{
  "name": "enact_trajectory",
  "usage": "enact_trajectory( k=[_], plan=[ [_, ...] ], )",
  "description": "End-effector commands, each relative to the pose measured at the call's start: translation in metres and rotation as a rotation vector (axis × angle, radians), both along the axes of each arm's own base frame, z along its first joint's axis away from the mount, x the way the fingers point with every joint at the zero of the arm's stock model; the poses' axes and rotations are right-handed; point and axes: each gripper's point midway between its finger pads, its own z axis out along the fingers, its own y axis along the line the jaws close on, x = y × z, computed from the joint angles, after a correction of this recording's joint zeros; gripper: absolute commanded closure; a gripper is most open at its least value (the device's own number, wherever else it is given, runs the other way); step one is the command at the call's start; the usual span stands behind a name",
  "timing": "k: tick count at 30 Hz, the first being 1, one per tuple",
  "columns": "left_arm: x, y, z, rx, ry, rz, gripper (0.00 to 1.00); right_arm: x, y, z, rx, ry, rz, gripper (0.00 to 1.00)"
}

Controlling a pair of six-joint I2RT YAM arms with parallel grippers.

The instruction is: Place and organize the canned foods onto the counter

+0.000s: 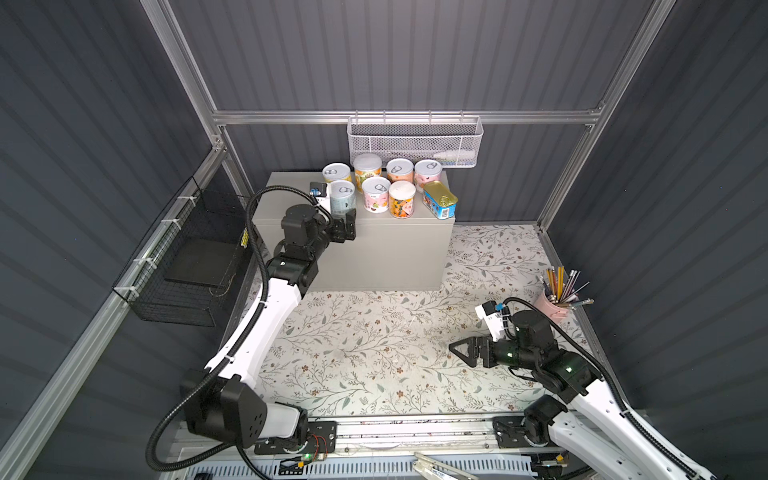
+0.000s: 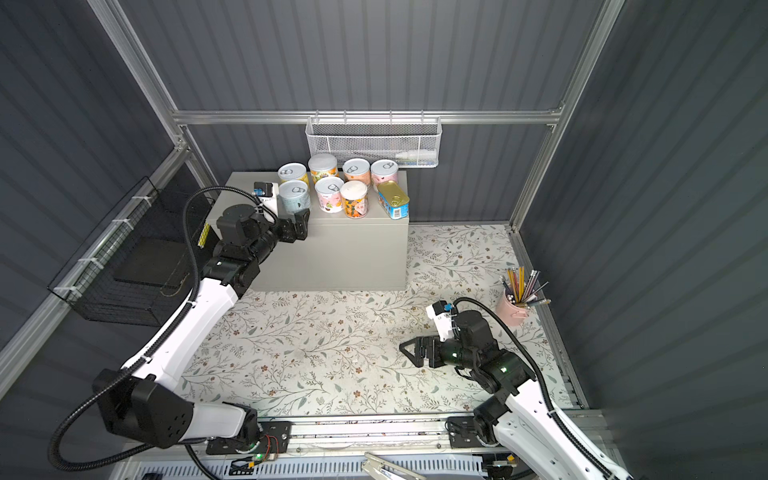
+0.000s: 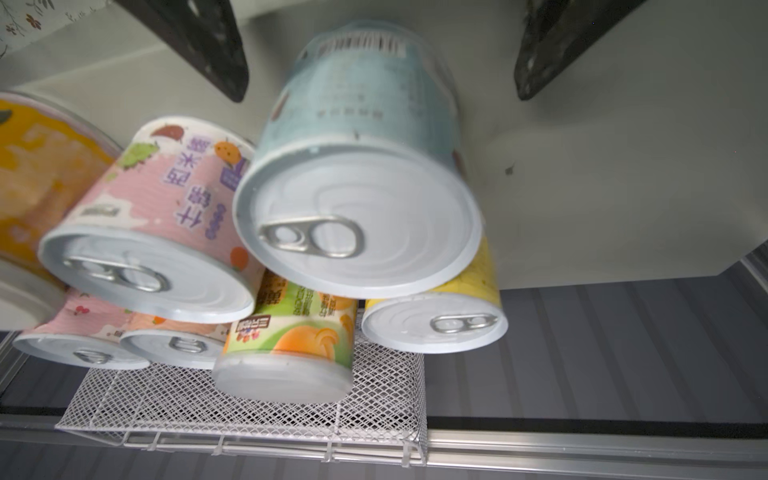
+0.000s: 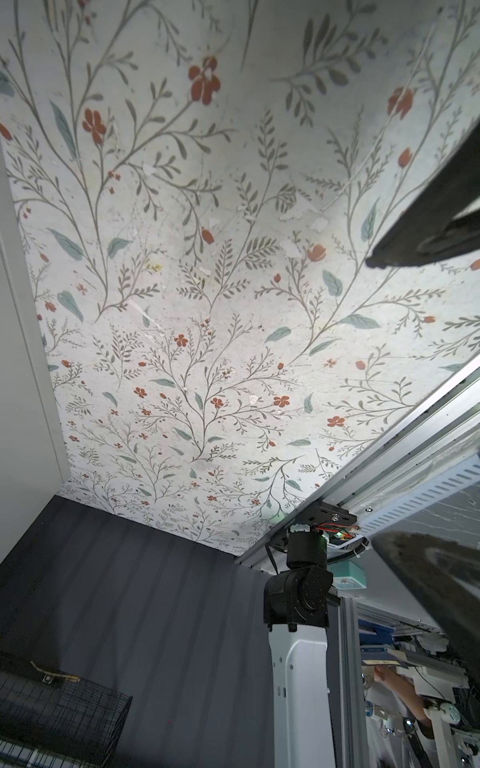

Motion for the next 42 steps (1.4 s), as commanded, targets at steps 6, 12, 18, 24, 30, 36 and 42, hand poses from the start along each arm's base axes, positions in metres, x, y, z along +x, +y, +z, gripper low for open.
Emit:
enact_trajectory(
  k=[6,12,18,24,30,36,42],
  plan=[
    [-0.047,0.032,-0.028,-0.011,0.080,0.105,0.00,0.022,-0.031,0.010,-0.141,-0.148,-0.143,0.01],
    [-0.076,0.056,-0.070,-0.016,0.128,0.205,0.00,0.038,-0.054,0.019,-0.229,-0.249,-0.251,0.01],
    [-0.105,0.094,-0.130,-0.050,0.179,0.400,0.00,0.055,-0.088,0.036,-0.354,-0.393,-0.398,0.01],
    [-0.122,0.105,-0.178,-0.057,0.153,0.438,0.00,0.060,-0.113,0.061,-0.339,-0.481,-0.564,0.01],
    [-0.130,0.117,-0.210,0.000,0.191,0.491,0.00,0.073,-0.120,0.057,-0.320,-0.550,-0.651,0.01],
    [-0.124,0.115,-0.226,0.037,0.134,0.474,0.00,0.087,-0.128,0.043,-0.371,-0.606,-0.714,0.01],
    [-0.117,0.120,-0.247,0.080,0.136,0.509,0.00,0.093,-0.149,0.054,-0.442,-0.750,-0.827,0.01]
  ],
)
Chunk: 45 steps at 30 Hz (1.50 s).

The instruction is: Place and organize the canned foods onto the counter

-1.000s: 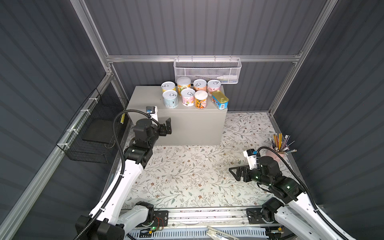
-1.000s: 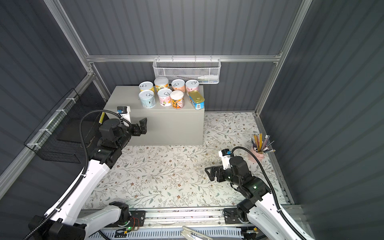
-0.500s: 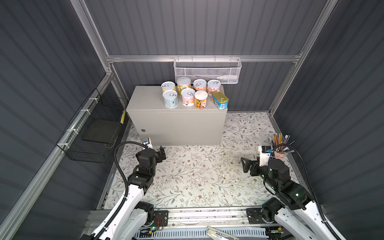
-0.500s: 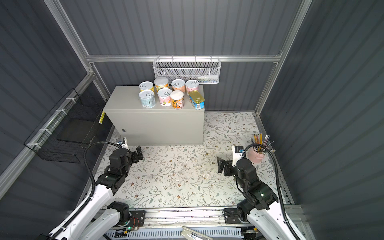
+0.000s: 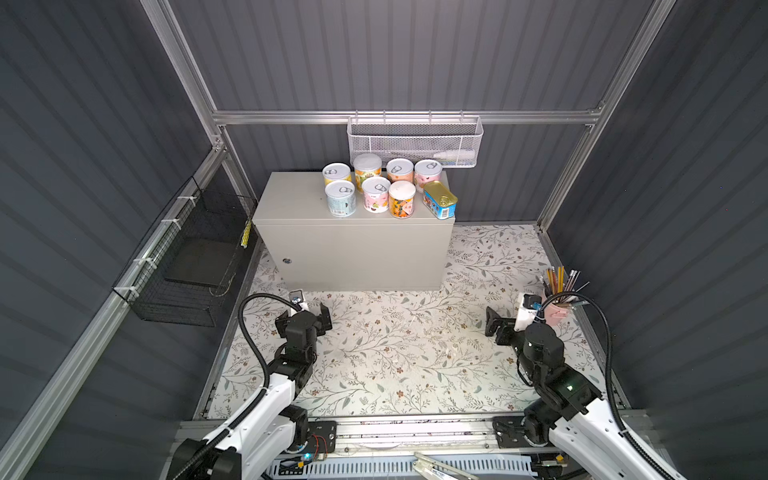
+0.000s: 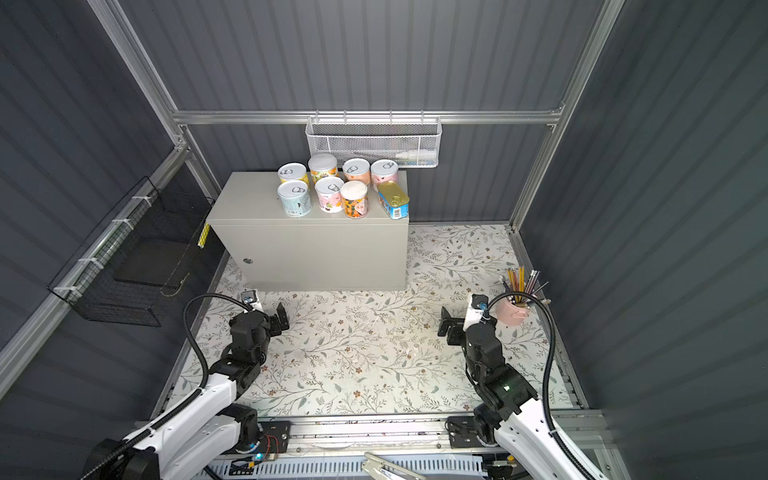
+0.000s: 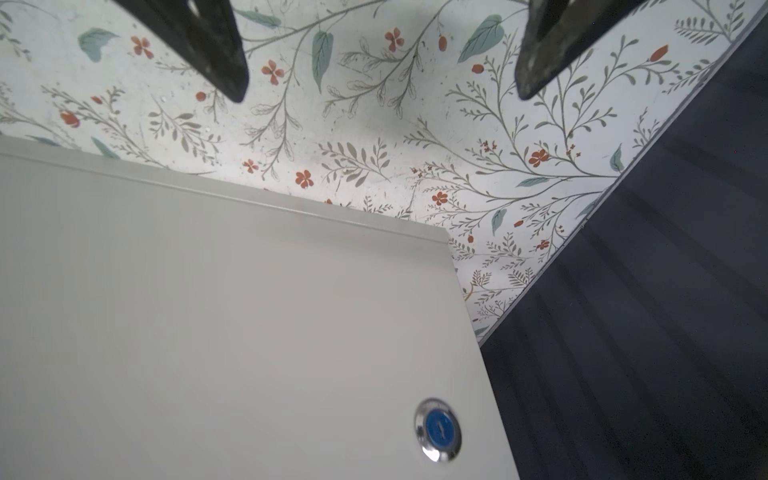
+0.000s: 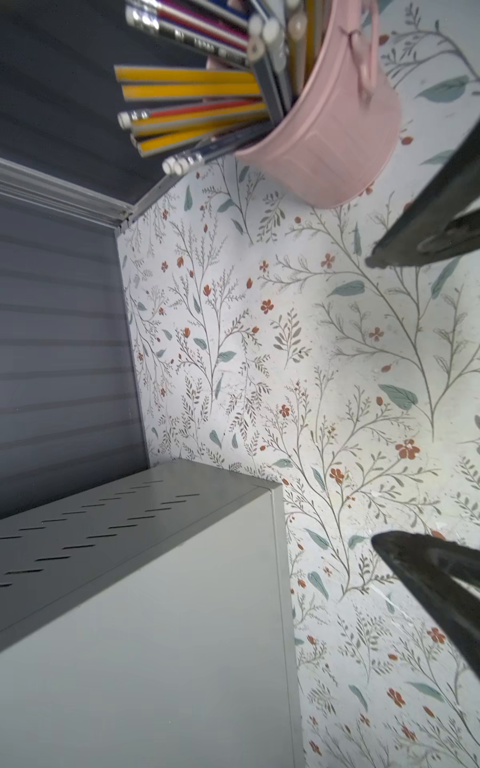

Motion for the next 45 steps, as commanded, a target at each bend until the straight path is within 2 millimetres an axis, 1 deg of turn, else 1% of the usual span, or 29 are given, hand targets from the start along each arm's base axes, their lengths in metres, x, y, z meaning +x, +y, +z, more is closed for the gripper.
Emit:
enact_trajectory(
  k=[1,4,8,10,11,13,14,15,18,23,25,28,30,31,33,34,35,36,37,39,40,41,43,44,45],
  plan=[
    [0.009,0.005,0.008,0.025,-0.072,0.026,0.00,0.006,-0.023,0.031,-0.049,-0.182,-0.127,0.01],
    [0.017,0.000,0.002,0.036,-0.054,0.004,0.00,0.008,-0.040,0.023,-0.112,-0.229,-0.215,0.01],
    [0.024,0.000,-0.006,0.061,-0.054,0.010,0.00,0.011,-0.064,0.002,-0.149,-0.213,-0.326,0.01],
    [0.028,0.007,-0.007,0.079,-0.072,0.058,0.00,0.013,-0.082,-0.009,-0.144,-0.206,-0.399,0.01],
    [0.032,0.008,-0.008,0.091,-0.072,0.065,0.00,0.013,-0.092,-0.013,-0.138,-0.202,-0.444,0.01],
    [0.043,0.006,-0.009,0.114,-0.069,0.056,0.00,0.013,-0.118,-0.026,-0.086,-0.176,-0.550,0.01],
    [0.048,0.005,-0.009,0.123,-0.074,0.053,0.00,0.015,-0.126,-0.033,-0.060,-0.163,-0.565,0.01],
    [0.052,0.004,-0.009,0.133,-0.078,0.051,0.00,0.019,-0.133,-0.035,-0.037,-0.158,-0.580,0.01],
    [0.060,0.006,-0.010,0.156,-0.087,0.050,0.00,0.035,-0.132,-0.037,-0.019,-0.131,-0.532,0.01],
    [0.070,0.008,-0.012,0.170,-0.074,0.036,0.00,0.055,-0.137,-0.032,-0.075,-0.141,-0.535,0.01],
    [0.074,0.008,-0.012,0.175,-0.087,0.026,0.00,0.064,-0.140,-0.034,-0.087,-0.133,-0.539,0.01],
    [0.075,0.008,-0.019,0.136,-0.124,-0.007,0.00,0.078,-0.139,-0.040,-0.082,-0.056,-0.502,0.01],
    [0.079,0.007,-0.027,0.125,-0.152,-0.030,0.00,0.083,-0.138,-0.041,-0.071,-0.059,-0.480,0.01],
    [0.081,0.003,-0.033,0.130,-0.136,-0.053,0.00,0.085,-0.135,-0.041,-0.064,-0.061,-0.457,0.01],
    [0.087,0.002,-0.039,0.141,-0.114,-0.058,0.00,0.084,-0.127,-0.040,-0.049,-0.084,-0.408,0.01],
    [0.088,0.004,-0.042,0.132,-0.088,-0.046,0.00,0.082,-0.125,-0.041,-0.029,-0.114,-0.394,0.01],
    [0.089,0.010,-0.045,0.129,-0.064,-0.001,0.00,0.080,-0.124,-0.043,-0.021,-0.140,-0.388,0.01],
    [0.092,0.016,-0.044,0.125,-0.058,0.037,0.00,0.080,-0.125,-0.043,-0.009,-0.177,-0.391,0.01],
    [0.095,0.016,-0.045,0.128,-0.050,0.031,0.00,0.084,-0.123,-0.042,-0.017,-0.203,-0.375,0.01],
    [0.098,0.016,-0.047,0.127,-0.030,0.034,0.00,0.093,-0.114,-0.052,-0.025,-0.114,-0.313,0.01],
    [0.098,0.017,-0.047,0.131,-0.028,0.036,0.00,0.098,-0.113,-0.053,-0.024,-0.085,-0.305,0.01],
    [0.099,0.016,-0.047,0.130,-0.029,0.035,0.00,0.102,-0.111,-0.051,-0.033,-0.098,-0.290,0.01],
    [0.098,0.016,-0.047,0.129,-0.028,0.035,0.00,0.114,-0.097,-0.063,-0.054,-0.085,-0.200,0.01],
    [0.098,0.016,-0.047,0.129,-0.029,0.034,0.00,0.119,-0.094,-0.063,-0.068,-0.089,-0.192,0.01],
    [0.099,0.016,-0.047,0.129,-0.028,0.035,0.00,0.120,-0.094,-0.071,-0.059,-0.009,-0.192,0.01]
  ],
)
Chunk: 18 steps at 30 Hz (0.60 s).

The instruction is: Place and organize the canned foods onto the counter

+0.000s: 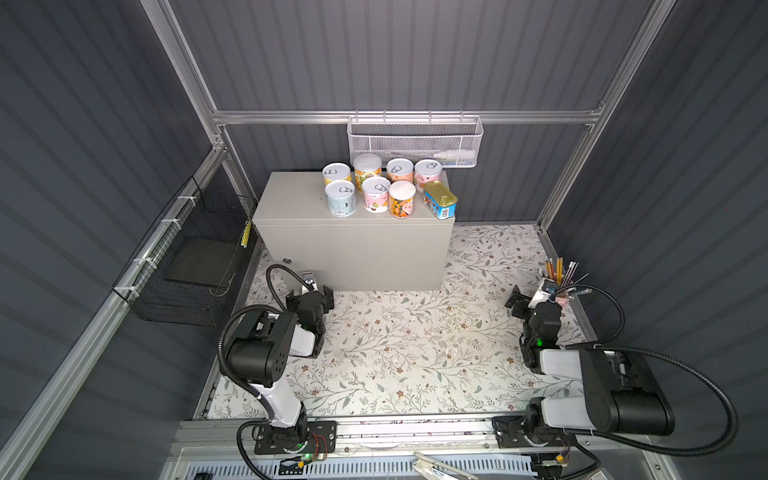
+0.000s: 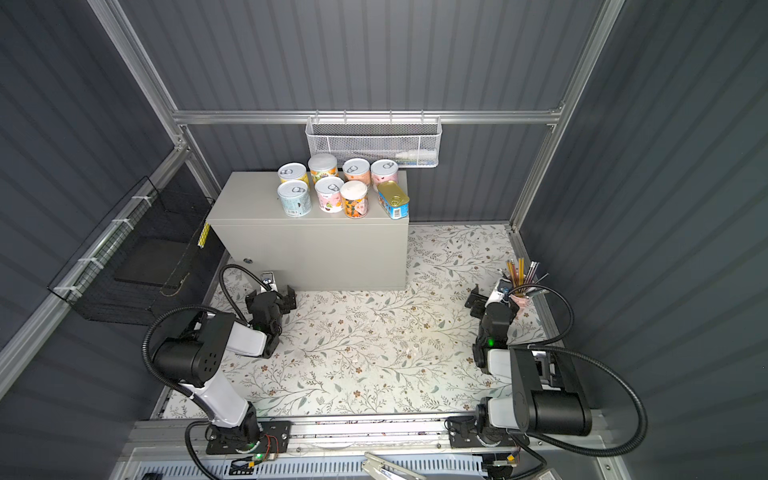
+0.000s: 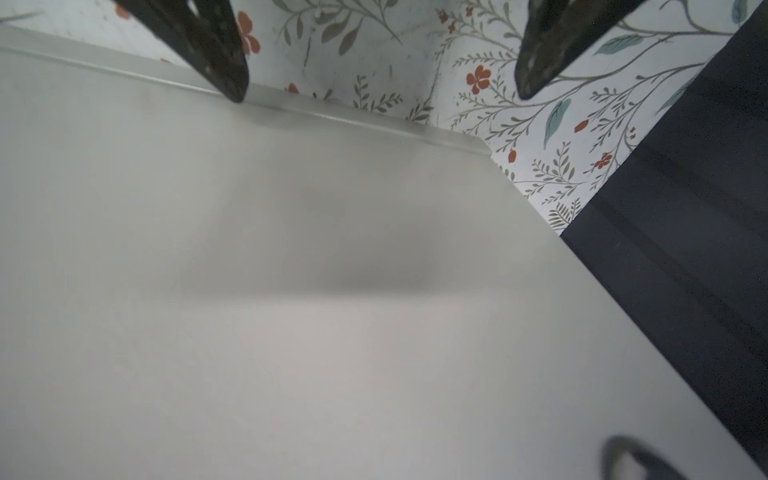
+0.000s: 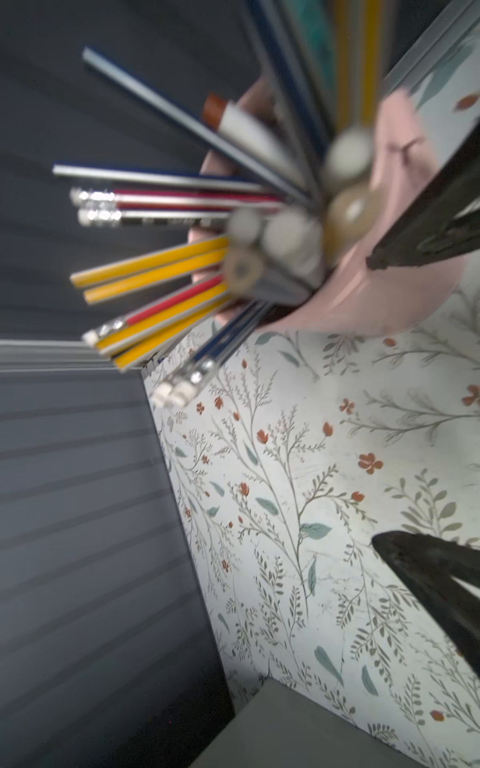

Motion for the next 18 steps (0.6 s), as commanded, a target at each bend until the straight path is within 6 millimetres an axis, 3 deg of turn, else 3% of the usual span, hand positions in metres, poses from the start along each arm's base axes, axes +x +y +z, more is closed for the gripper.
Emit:
enact_trajectory(
  k=[1,7,18],
  plan=[
    [0.0002,0.0057,0.0001,-0.006,0.004,0.029,0.00,0.0166,0.0135,0.0067,-0.011,0.031,0.081,0.01],
    [0.0001,0.0060,0.0004,-0.006,0.002,0.030,0.00,0.0111,0.0072,0.0111,-0.025,-0.036,0.038,0.01],
    [0.0001,0.0060,0.0002,-0.006,0.002,0.030,0.00,0.0137,0.0091,0.0087,-0.023,-0.008,0.046,0.01]
  ],
)
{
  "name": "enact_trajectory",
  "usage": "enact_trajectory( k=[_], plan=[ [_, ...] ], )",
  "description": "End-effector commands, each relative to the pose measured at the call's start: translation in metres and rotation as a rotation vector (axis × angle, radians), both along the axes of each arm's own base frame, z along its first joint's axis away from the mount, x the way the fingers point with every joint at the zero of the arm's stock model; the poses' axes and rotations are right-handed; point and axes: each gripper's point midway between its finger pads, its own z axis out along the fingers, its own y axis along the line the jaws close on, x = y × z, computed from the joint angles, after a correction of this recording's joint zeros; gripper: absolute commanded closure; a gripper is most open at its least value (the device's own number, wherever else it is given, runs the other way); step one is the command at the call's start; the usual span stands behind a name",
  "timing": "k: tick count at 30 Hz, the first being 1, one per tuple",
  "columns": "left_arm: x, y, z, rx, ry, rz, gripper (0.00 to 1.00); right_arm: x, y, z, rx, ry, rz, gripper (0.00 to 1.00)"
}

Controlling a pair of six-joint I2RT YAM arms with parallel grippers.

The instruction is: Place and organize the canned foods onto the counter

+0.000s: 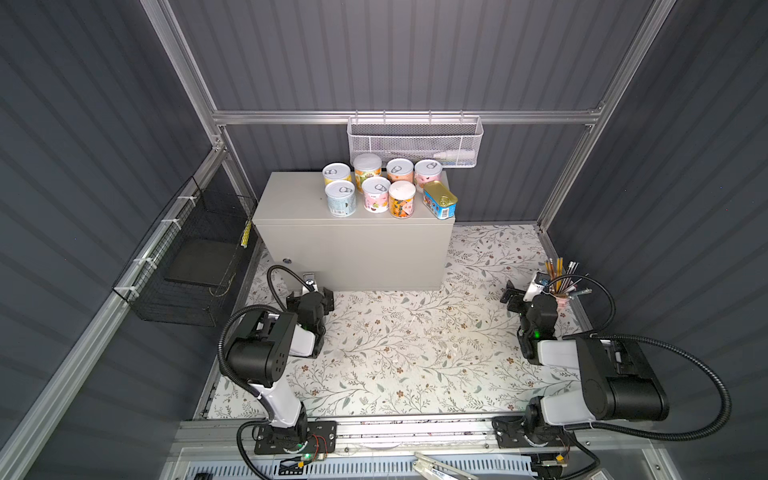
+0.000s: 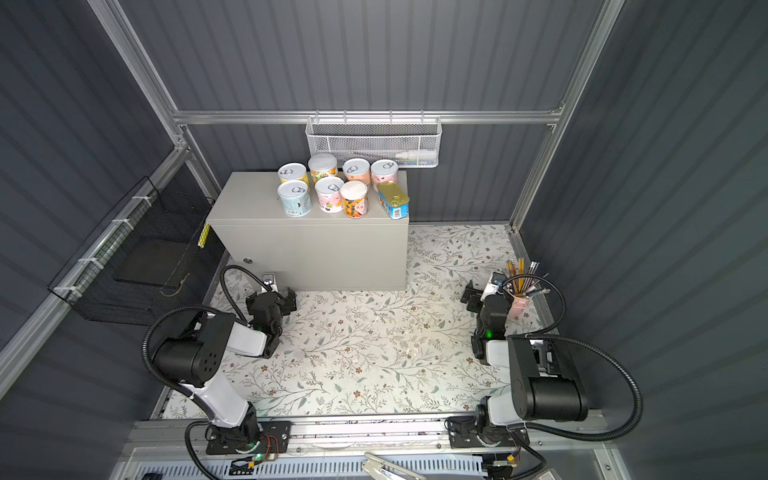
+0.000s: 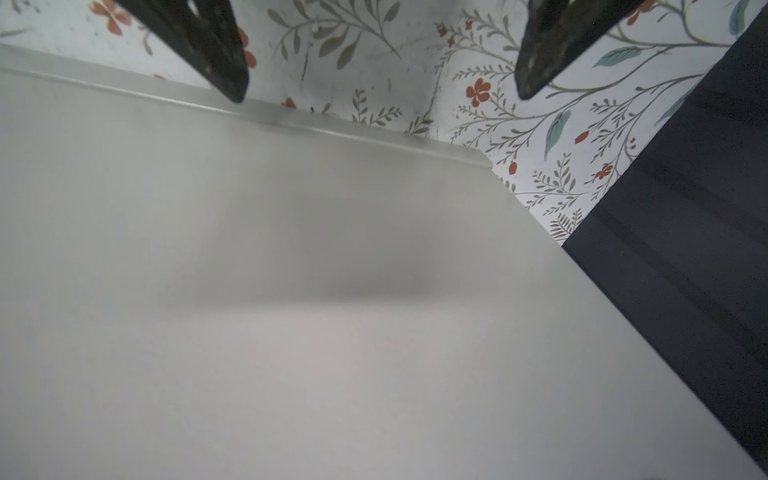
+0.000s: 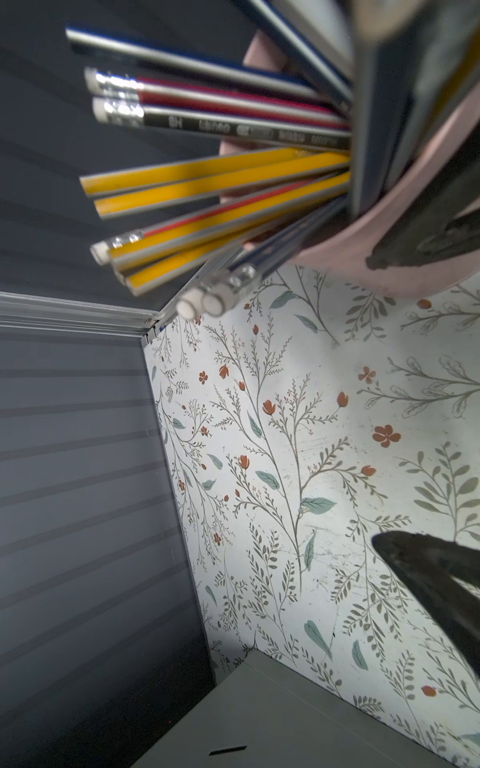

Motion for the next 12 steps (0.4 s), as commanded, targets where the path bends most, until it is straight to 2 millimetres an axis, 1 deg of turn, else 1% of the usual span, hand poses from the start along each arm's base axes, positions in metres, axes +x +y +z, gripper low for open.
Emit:
enact_trajectory(
  k=[1,12],
  plan=[
    [0.0018,0.0052,0.0051,-0.011,-0.020,0.028,0.00,0.0026,0.0006,0.0034,-0.010,-0.009,0.000,0.01],
    [0.0018,0.0052,0.0046,-0.009,-0.018,0.027,0.00,0.0033,0.0023,0.0032,-0.014,-0.006,0.008,0.01]
  ],
)
